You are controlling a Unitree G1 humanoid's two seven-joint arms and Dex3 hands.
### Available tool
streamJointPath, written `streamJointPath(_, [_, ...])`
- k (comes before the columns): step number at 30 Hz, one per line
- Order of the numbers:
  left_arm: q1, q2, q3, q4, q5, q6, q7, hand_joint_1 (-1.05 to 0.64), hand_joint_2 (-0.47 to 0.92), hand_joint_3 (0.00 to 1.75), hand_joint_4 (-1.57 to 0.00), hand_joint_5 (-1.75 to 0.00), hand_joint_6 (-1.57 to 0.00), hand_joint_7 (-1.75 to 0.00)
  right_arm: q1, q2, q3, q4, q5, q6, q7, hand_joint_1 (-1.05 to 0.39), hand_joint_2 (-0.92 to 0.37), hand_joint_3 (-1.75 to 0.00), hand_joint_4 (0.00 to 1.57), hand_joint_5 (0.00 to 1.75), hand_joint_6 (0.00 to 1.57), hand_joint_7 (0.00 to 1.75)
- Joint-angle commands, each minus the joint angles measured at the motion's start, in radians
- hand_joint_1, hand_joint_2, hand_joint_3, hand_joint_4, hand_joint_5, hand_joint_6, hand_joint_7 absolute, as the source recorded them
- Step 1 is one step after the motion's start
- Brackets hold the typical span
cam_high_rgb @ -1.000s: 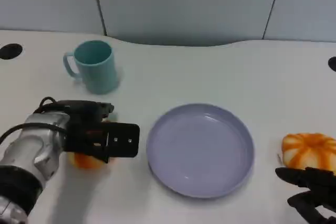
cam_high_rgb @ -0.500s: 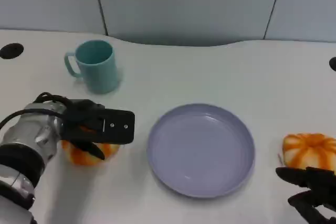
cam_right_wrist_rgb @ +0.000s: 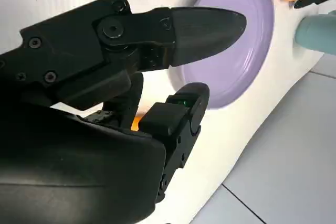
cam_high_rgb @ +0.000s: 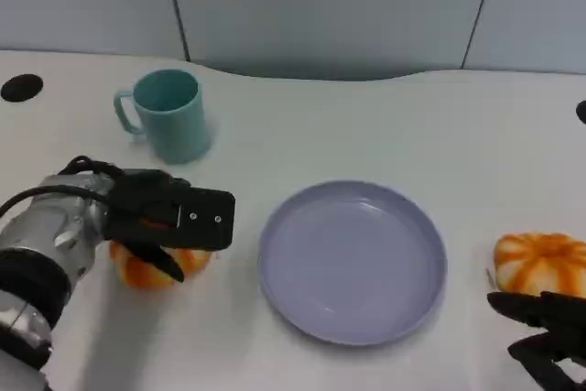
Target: Grasp the bread from the table and place it into the plate.
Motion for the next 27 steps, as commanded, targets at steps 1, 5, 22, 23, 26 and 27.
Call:
streamJointPath(1, [0.069, 0.042, -0.030, -0.096, 0.043, 0.035, 0.044, -0.78, 0.84, 0.01, -0.04, -0.02, -0.13, 0.00, 0.008, -0.004, -0.013, -0.015, 0.015, -0.005, 0.000, -0.35, -0.92, -0.44, 0.43, 0.83, 0.71, 0.00])
streamJointPath(5, [0.099, 0.049, -0.037, -0.115, 0.059, 0.041, 0.086, -0.65, 0.83, 0.01, -0.04, -0.03, -0.14, 0.00, 0.011, -0.006, -0.015, -0.019, 0.017, 0.002, 0.001, -0.36, -0.92, -0.44, 0.43, 0.83, 0.71, 0.00])
streamJointPath(22, [0.101, 0.067, -0.061, -0.117, 0.074, 0.025, 0.092, -0.41, 0.88, 0.02, -0.09, -0.04, -0.22, -0.01, 0.018, -0.005, -0.015, -0.027, 0.013, 0.002, 0.001, -0.36, -0.92, -0.45, 0.42, 0.81, 0.69, 0.00])
streamJointPath(23, [0.101, 0.068, -0.062, -0.118, 0.074, 0.023, 0.090, -0.41, 0.89, 0.02, -0.10, -0.04, -0.22, -0.01, 0.018, -0.006, -0.015, -0.026, 0.013, 0.002, 0.001, -0.36, -0.92, -0.45, 0.42, 0.80, 0.69, 0.00])
streamJointPath(26, [0.102, 0.067, -0.058, -0.121, 0.069, 0.030, 0.088, -0.41, 0.89, 0.02, -0.11, -0.04, -0.23, -0.01, 0.020, -0.005, -0.015, -0.033, 0.012, 0.008, 0.000, -0.37, -0.92, -0.45, 0.41, 0.80, 0.69, 0.00])
streamJointPath(27, [0.100, 0.065, -0.057, -0.119, 0.068, 0.034, 0.085, -0.41, 0.89, 0.01, -0.11, -0.04, -0.23, -0.01, 0.020, -0.005, -0.016, -0.034, 0.015, 0.008, 0.002, -0.37, -0.92, -0.45, 0.42, 0.80, 0.69, 0.00])
